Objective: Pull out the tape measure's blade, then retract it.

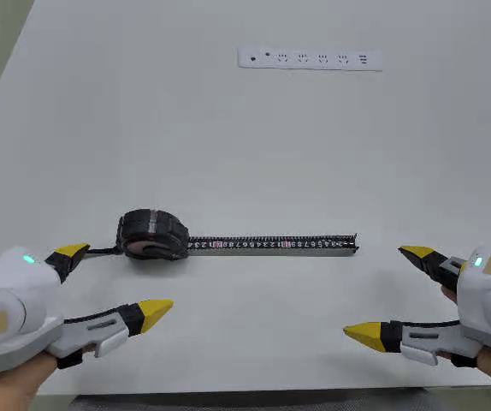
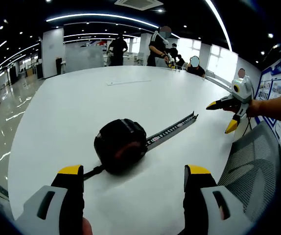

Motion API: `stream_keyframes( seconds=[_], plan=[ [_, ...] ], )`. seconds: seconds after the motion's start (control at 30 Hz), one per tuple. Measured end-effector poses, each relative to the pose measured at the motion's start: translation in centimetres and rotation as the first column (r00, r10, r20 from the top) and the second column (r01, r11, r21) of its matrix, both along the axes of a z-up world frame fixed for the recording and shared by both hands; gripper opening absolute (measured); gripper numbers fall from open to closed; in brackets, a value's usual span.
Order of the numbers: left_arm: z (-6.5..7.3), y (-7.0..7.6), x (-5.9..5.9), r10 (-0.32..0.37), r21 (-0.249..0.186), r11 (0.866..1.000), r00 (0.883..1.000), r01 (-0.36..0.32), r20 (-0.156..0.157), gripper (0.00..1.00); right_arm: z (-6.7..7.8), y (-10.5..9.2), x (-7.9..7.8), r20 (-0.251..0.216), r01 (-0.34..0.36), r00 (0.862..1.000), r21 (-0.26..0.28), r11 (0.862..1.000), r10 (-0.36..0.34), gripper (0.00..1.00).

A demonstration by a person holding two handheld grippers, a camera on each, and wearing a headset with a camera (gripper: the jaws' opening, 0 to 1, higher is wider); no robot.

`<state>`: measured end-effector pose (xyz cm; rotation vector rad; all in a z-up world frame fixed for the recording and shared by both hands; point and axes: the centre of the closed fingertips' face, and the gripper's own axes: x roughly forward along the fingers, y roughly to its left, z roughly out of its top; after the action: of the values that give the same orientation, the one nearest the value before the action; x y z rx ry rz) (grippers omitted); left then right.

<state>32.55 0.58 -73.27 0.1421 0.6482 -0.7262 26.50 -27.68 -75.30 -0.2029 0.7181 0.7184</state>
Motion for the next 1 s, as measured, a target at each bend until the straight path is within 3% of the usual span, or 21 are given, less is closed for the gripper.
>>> stream_keyframes(
  seconds=[0.37, 1.0],
  plan=[
    [0.3, -2.3, 1.2, 0.008, -0.051, 0.999, 1.000, -0.008, -0.015, 0.82, -0.2, -0.3, 0.1, -0.005, 0.005, 1.000, 0.003, 1.000, -0.005, 0.87],
    [-0.4, -2.7, 2.5, 0.100, -0.054, 0.993, 0.994, -0.102, -0.032, 0.79, -0.5, -0.1, 0.6, -0.011, -0.007, 1.000, 0.004, 1.000, 0.007, 0.86]
  ],
)
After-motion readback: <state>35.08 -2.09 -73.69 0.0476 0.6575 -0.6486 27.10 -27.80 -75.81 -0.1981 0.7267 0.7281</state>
